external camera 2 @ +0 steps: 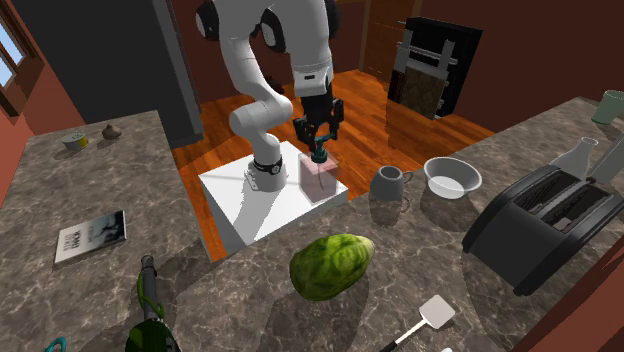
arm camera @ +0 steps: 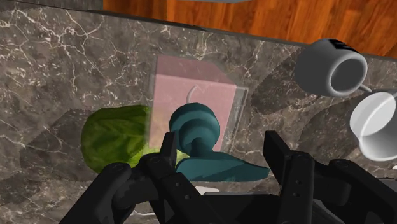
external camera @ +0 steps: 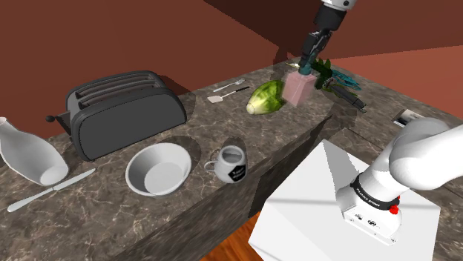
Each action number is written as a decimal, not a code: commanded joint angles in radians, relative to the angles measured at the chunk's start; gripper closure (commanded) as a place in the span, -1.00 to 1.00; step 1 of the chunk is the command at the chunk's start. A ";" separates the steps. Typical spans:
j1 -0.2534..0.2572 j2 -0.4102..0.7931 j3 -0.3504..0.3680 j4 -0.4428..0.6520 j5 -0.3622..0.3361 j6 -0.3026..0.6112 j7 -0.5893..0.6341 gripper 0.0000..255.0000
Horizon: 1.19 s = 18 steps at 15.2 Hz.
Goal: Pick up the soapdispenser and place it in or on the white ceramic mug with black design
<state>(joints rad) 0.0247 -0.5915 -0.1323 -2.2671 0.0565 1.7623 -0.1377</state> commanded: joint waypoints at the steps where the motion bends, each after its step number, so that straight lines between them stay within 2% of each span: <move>1: 0.015 0.001 0.035 0.008 0.016 -0.003 0.044 1.00; 10: 0.086 0.052 0.210 0.096 0.088 -0.017 0.261 1.00; 18: 0.134 0.168 0.360 0.248 0.117 -0.026 0.454 1.00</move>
<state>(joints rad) 0.1551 -0.4494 0.2091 -2.0488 0.1736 1.7364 0.2916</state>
